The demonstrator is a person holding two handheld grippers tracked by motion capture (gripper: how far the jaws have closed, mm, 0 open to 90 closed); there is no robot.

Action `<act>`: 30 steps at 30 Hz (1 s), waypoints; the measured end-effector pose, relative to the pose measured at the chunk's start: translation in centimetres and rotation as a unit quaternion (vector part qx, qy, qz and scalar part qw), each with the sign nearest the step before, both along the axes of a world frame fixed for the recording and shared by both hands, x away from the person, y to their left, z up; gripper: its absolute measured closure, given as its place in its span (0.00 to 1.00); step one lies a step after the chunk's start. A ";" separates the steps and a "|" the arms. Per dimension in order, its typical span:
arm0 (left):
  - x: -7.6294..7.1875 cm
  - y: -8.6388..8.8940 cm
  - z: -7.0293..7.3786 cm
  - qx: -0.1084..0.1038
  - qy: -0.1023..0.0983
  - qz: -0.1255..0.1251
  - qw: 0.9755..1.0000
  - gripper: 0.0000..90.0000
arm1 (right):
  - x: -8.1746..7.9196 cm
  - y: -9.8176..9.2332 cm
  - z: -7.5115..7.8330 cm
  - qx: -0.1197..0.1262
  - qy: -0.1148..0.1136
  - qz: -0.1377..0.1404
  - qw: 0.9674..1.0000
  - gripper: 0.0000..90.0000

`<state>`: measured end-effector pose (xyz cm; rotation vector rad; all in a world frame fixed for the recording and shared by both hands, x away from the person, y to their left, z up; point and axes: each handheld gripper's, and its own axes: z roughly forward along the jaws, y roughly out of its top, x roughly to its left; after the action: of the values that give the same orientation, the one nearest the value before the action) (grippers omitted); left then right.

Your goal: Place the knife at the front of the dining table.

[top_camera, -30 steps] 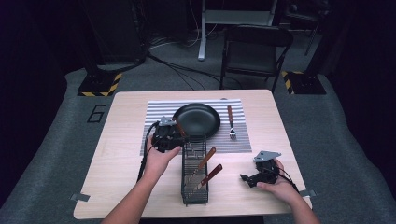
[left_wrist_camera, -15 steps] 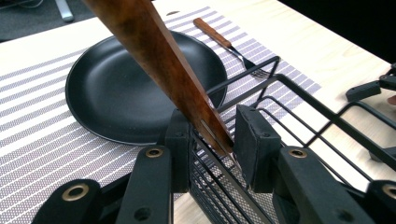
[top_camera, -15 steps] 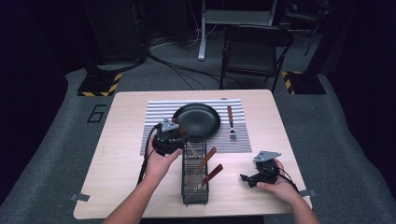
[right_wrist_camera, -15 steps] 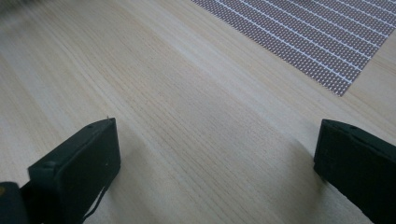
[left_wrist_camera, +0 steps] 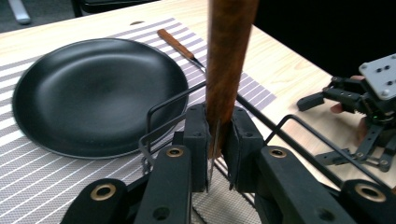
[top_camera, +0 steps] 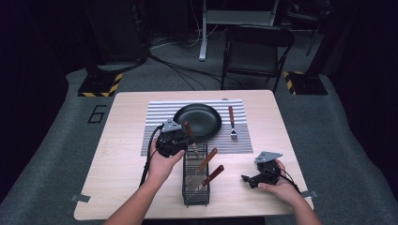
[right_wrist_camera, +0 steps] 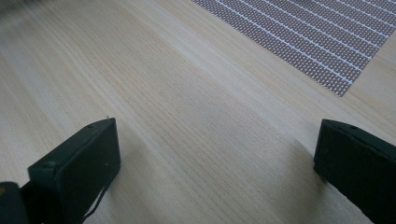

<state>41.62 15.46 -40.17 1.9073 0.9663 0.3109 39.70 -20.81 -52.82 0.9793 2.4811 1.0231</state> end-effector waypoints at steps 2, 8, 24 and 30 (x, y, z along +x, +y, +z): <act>0.1 -0.1 0.1 0.001 0.001 -0.003 1.000 0.89 | 0.0 0.0 0.0 0.000 0.000 0.000 1.000 0.00; 0.4 -0.4 0.5 0.014 0.006 -0.016 1.000 0.89 | 0.0 0.0 0.0 0.000 0.000 0.000 1.000 0.00; 0.8 0.7 4.0 0.038 0.003 -0.033 0.999 0.89 | 0.0 0.0 0.0 0.000 0.000 0.000 1.000 0.00; 0.8 0.9 5.5 0.049 -0.004 -0.036 0.998 0.89 | 0.0 0.0 0.0 0.000 0.000 0.000 1.000 0.00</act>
<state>42.38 16.40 -34.65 2.0238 0.8898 0.3283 39.70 -20.81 -52.81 0.9791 2.4812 1.0228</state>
